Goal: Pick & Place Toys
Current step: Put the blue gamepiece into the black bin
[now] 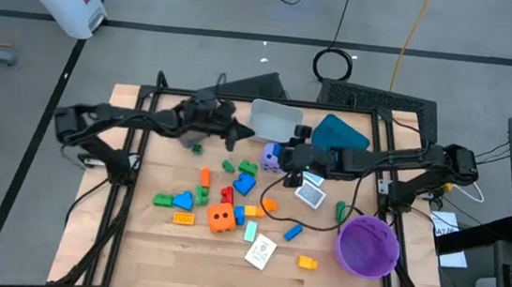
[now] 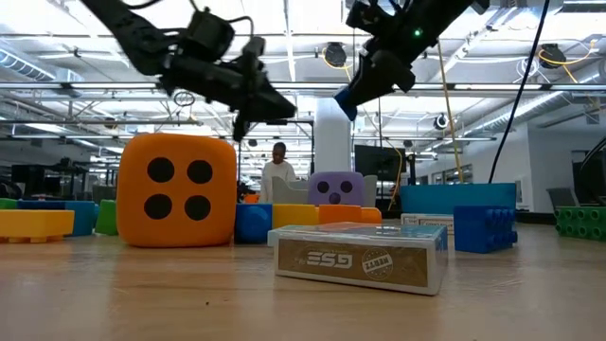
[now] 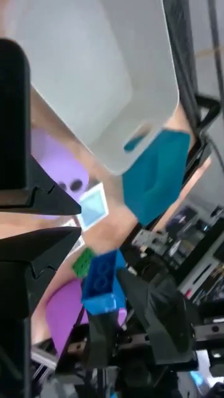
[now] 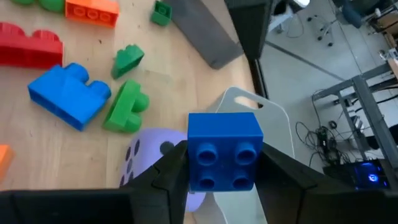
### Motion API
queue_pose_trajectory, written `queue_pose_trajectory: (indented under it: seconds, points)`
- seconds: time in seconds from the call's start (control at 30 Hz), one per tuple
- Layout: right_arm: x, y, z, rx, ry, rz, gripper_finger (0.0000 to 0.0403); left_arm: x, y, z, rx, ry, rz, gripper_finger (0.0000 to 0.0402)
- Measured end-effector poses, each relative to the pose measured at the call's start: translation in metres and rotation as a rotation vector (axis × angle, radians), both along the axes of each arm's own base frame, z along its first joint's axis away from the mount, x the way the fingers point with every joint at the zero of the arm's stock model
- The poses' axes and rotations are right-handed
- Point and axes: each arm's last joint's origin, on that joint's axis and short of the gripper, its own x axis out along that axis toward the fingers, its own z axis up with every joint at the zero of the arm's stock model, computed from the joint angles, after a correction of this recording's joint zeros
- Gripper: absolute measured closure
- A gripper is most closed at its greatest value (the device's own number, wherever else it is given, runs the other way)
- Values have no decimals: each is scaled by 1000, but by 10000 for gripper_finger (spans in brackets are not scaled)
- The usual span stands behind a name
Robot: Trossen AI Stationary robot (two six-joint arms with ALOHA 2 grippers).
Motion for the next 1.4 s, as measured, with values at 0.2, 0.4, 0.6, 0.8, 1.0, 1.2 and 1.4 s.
queue_pose_trajectory:
  seconds: [0.2,0.4,0.6,0.8,1.0,1.2,1.4]
  points:
    - [-5,-6,-4,-64,69,-83,254,32,13,3,-58,-18,-64,349]
    - [-6,-7,-4,-69,76,-85,263,58,17,9,-52,-44,-96,284]
    - [-6,-9,-4,-73,71,-94,253,75,6,17,-68,-67,-124,195]
    - [-5,-15,-3,-72,60,-112,263,82,-11,17,-28,-61,-76,139]
    - [-4,-16,-1,-67,35,-120,252,84,-15,17,8,-56,-40,117]
    - [0,-15,3,-86,-15,-102,263,83,-12,17,17,-53,-4,115]
    - [1,-15,5,-93,-35,-96,252,82,-6,16,14,-48,38,132]
